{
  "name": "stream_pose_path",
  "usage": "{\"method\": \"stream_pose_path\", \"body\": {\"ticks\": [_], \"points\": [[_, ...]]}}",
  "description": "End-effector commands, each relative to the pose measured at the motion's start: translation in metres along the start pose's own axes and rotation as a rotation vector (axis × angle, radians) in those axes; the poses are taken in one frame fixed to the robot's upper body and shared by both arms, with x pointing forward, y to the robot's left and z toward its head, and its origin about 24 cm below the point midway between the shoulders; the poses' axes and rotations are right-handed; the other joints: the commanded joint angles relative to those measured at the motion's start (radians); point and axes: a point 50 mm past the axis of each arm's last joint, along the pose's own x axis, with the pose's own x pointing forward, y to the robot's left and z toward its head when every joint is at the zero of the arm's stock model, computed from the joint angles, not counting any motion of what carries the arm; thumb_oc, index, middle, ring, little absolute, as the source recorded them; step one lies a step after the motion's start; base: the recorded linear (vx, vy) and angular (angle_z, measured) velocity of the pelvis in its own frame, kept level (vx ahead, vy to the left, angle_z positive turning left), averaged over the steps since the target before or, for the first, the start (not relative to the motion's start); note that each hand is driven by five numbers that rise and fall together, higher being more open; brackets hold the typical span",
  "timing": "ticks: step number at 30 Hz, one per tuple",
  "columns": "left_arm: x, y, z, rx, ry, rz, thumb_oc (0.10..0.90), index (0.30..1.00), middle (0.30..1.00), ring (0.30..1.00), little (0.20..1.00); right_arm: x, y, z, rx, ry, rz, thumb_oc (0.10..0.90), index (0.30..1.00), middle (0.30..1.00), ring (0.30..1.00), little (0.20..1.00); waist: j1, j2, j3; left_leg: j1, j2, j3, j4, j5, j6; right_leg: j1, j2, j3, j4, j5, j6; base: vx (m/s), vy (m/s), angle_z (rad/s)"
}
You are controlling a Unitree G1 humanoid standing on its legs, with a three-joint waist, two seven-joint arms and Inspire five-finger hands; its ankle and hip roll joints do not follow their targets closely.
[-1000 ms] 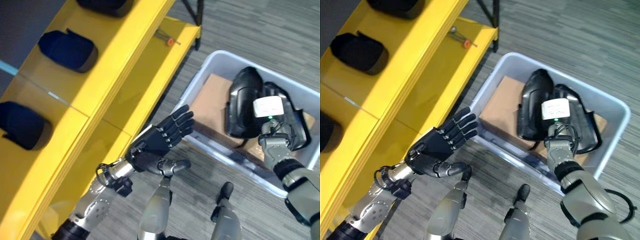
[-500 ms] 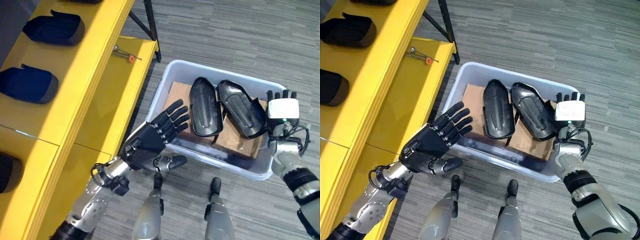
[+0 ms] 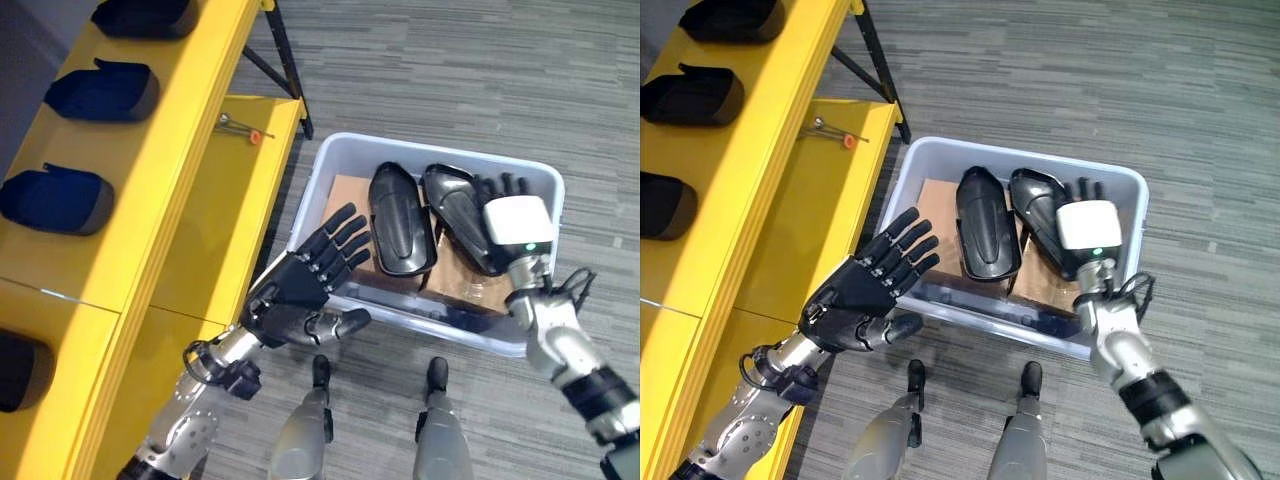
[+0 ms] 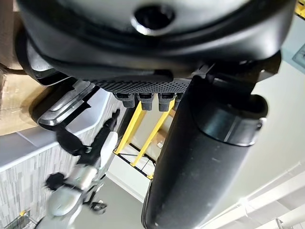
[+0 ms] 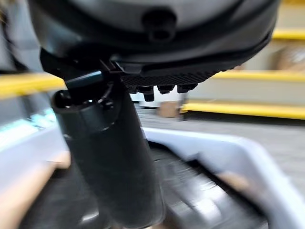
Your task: Move parts from the plastic box to the shelf.
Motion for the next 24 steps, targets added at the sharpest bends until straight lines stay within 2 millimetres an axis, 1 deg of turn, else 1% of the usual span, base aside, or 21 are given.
{"method": "stream_pose_path", "body": {"ticks": [1, 2, 6, 10, 13, 14, 17, 19, 24], "points": [[0.009, -0.018, 0.028, 0.023, -0.229, -0.078, 0.900, 1.000, 1.000, 1.000, 1.000, 0.013, -0.031, 0.002, 0.021, -0.075, -0.131, 0.900, 1.000, 1.000, 1.000, 1.000, 0.005, -0.011, -0.069, 0.013, -0.043, 0.032, -0.043, 0.014, 0.069, 0.006, 0.076, -0.021, 0.126, -0.117, -0.047, -0.04, 0.037, -0.06], [0.011, -0.019, 0.027, 0.025, -0.244, -0.081, 0.900, 1.000, 1.000, 1.000, 1.000, 0.009, -0.035, 0.022, 0.074, -0.181, -0.124, 0.900, 1.000, 1.000, 1.000, 1.000, -0.003, -0.014, -0.064, 0.008, -0.043, 0.036, -0.042, 0.012, 0.071, -0.004, 0.078, -0.016, 0.130, -0.118, -0.046, -0.04, 0.034, -0.05], [0.012, -0.019, 0.025, 0.022, -0.248, -0.059, 0.900, 1.000, 1.000, 1.000, 1.000, 0.001, -0.037, 0.035, 0.130, -0.258, -0.123, 0.900, 1.000, 1.000, 1.000, 1.000, -0.007, -0.015, -0.056, 0.003, -0.043, 0.036, -0.039, 0.012, 0.071, -0.009, 0.079, -0.014, 0.133, -0.119, -0.046, -0.03, 0.018, -0.05], [0.010, -0.019, 0.024, 0.012, -0.253, -0.054, 0.900, 1.000, 1.000, 1.000, 1.000, -0.006, -0.035, 0.041, 0.163, -0.279, -0.105, 0.900, 1.000, 1.000, 1.000, 1.000, -0.009, -0.020, -0.052, -0.003, -0.043, 0.034, -0.038, 0.012, 0.071, -0.015, 0.081, -0.012, 0.133, -0.117, -0.044, -0.03, 0.007, -0.06], [0.009, -0.019, 0.023, 0.010, -0.259, -0.055, 0.900, 1.000, 1.000, 1.000, 1.000, -0.007, -0.031, 0.043, 0.164, -0.286, -0.102, 0.900, 1.000, 1.000, 1.000, 1.000, -0.008, -0.021, -0.051, -0.004, -0.044, 0.033, -0.043, 0.013, 0.072, -0.016, 0.081, -0.010, 0.128, -0.114, -0.041, -0.04, 0.008, 0.01], [0.010, -0.020, 0.023, 0.011, -0.258, -0.059, 0.900, 1.000, 1.000, 1.000, 1.000, -0.007, -0.027, 0.043, 0.174, -0.283, -0.103, 0.900, 1.000, 1.000, 1.000, 1.000, -0.005, -0.020, -0.048, -0.004, -0.045, 0.032, -0.047, 0.016, 0.074, -0.017, 0.080, -0.010, 0.123, -0.111, -0.041, -0.04, 0.005, 0.01], [0.011, -0.020, 0.023, 0.014, -0.257, -0.057, 0.900, 1.000, 1.000, 1.000, 1.000, -0.004, -0.028, 0.049, 0.194, -0.299, -0.115, 0.900, 1.000, 1.000, 1.000, 1.000, 0.000, -0.020, -0.045, -0.010, -0.045, 0.030, -0.050, 0.019, 0.074, -0.019, 0.080, -0.011, 0.121, -0.108, -0.039, -0.02, 0.001, 0.00], [0.013, -0.020, 0.023, 0.005, -0.258, -0.057, 0.900, 1.000, 1.000, 1.000, 1.000, -0.001, -0.034, 0.055, 0.199, -0.316, -0.139, 0.900, 1.000, 1.000, 1.000, 1.000, 0.007, -0.017, -0.042, -0.013, -0.048, 0.025, -0.054, 0.022, 0.074, -0.020, 0.080, -0.014, 0.123, -0.110, -0.040, 0.00, 0.000, 0.00], [0.013, -0.021, 0.022, 0.006, -0.257, -0.058, 0.900, 1.000, 1.000, 1.000, 1.000, 0.001, -0.034, 0.058, 0.195, -0.320, -0.153, 0.900, 1.000, 1.000, 1.000, 1.000, 0.010, -0.015, -0.040, -0.014, -0.050, 0.023, -0.054, 0.022, 0.075, -0.020, 0.078, -0.016, 0.125, -0.110, -0.041, 0.00, 0.007, 0.00]]}}
